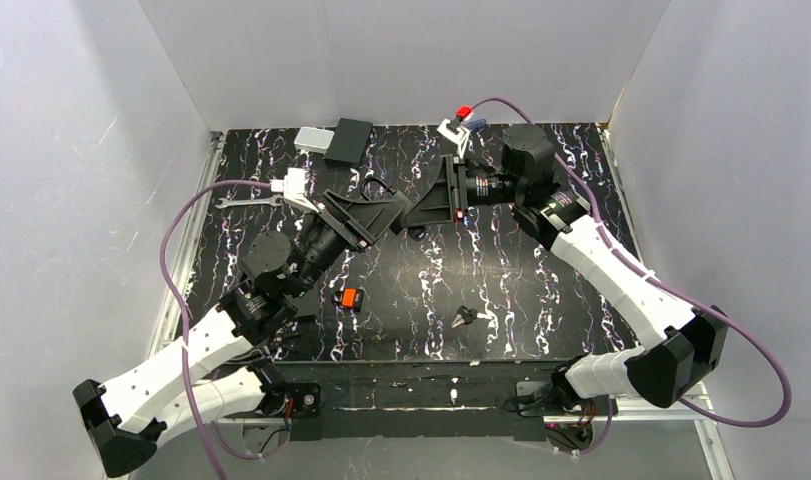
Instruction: Unlock with the key
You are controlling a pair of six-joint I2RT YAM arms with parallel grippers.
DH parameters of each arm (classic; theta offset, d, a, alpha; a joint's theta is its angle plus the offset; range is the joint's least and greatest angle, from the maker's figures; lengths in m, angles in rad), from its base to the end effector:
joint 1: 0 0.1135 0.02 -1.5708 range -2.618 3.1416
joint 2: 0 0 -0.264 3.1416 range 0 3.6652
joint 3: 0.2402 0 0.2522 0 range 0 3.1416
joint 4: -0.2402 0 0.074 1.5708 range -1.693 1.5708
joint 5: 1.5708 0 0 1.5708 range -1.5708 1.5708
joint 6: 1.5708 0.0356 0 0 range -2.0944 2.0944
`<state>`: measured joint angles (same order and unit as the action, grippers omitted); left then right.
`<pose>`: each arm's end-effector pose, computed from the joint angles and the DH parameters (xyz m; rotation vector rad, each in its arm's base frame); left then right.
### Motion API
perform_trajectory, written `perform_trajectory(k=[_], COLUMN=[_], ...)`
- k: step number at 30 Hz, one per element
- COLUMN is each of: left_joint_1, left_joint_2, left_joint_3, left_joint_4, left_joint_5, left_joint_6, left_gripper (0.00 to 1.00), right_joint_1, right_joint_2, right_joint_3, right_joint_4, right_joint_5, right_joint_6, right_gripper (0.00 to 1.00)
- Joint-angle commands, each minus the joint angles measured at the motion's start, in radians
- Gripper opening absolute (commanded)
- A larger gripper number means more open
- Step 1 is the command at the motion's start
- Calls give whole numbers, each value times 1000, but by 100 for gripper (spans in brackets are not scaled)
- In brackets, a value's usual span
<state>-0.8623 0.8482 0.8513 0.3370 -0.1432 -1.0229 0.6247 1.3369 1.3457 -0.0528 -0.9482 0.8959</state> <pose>0.1295 -0.1434 0.4087 -0.2512 1.3694 -1.5270 0.2247 0.1977 0.4283 -0.6251 1.8811 1.8350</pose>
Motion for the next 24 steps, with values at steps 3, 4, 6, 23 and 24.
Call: perform_trajectory(k=[3,4,6,23,24], left_joint_1=[-3,-3,-4,-3,-3], left_joint_2=[-70,-76,-83,34,47], left_joint_3=[-5,-3,9,165,174], left_joint_4=[32,15,-47,-331,-331], left_joint_5=[-106,-124,-162,-217,-205], left_joint_6=[35,34,27,-34,-34], left_gripper=[59,59,59,46,45], right_joint_1=[-3,-3,-2,22,33], right_joint_2=[-52,-55,-61,-49,-45], right_joint_3=[75,81,93,188,198], right_joint_4=[-129,-148,-188,-501,-515], right_joint_5=[28,32,42,128,148], right_joint_6=[-135,-154,-193,-501,-514], right_gripper=[1,1,1,1,1])
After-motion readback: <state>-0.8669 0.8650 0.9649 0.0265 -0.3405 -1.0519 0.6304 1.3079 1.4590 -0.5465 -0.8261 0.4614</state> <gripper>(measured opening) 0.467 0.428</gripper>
